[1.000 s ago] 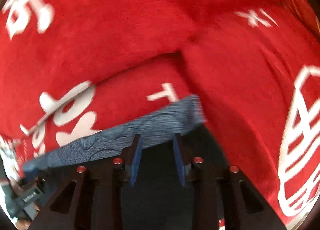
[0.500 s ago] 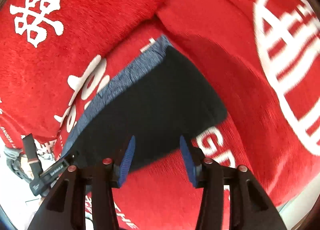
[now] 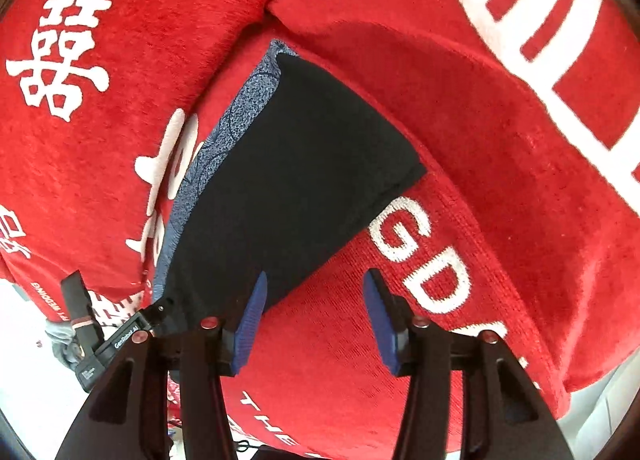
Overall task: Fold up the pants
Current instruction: 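Grasp the trouser corner again with the right gripper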
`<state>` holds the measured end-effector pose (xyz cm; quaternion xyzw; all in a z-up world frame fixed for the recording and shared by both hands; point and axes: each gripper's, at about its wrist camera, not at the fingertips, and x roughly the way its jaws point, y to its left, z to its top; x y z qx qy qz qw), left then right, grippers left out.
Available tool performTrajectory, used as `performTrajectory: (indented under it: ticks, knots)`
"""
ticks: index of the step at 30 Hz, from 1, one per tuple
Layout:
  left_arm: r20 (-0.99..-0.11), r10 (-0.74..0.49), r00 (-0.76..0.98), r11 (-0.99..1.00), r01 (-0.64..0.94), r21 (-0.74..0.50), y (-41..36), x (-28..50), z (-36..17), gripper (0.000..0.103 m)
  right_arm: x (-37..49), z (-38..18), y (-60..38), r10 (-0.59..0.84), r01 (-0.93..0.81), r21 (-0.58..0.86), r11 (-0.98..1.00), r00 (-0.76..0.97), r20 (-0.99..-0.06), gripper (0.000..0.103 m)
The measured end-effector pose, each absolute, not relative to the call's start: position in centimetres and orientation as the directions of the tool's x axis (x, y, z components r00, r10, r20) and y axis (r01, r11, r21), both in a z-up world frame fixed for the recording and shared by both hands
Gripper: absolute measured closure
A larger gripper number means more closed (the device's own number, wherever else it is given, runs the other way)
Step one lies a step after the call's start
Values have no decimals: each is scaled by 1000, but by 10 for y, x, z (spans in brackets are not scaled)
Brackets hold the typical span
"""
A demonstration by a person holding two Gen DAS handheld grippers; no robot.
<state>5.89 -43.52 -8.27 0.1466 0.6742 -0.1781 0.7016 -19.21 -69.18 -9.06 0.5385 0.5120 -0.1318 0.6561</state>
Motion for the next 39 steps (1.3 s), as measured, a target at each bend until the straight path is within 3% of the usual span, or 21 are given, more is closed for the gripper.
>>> performTrajectory:
  ticks: [3, 11, 27, 28, 29, 30, 35, 39]
  knots:
    - [-993, -115, 10, 889, 448, -98, -447, 51, -77, 0, -194, -95, -693, 389, 727, 590, 351, 460, -798, 48]
    - [-997, -72, -11, 885, 460, -69, -458, 36, -100, 0, -205, -105, -699, 397, 703, 669, 241, 558, -729, 45]
    - [-999, -46, 11, 882, 471, -35, -461, 32, -106, 0, -206, -128, -715, 275, 577, 816, 4, 784, -556, 43]
    - [-999, -46, 9, 884, 466, -36, -461, 32, -104, 2, -203, -131, -715, 275, 568, 823, -32, 796, -539, 50]
    - [-999, -48, 18, 886, 462, -35, -467, 34, -105, 14, -200, -134, -715, 282, 569, 819, -72, 799, -531, 74]
    - [-998, -49, 41, 887, 460, -25, -468, 35, -99, 27, -198, -136, -714, 293, 570, 817, -88, 799, -526, 88]
    - [-966, -16, 256, 902, 421, 96, -478, 51, -67, 30, -194, -104, -713, 312, 507, 862, -22, 822, -476, 88]
    - [-973, -15, 229, 907, 413, 83, -497, 67, -92, 30, -187, -65, -707, 342, 457, 883, 104, 818, -464, 89]
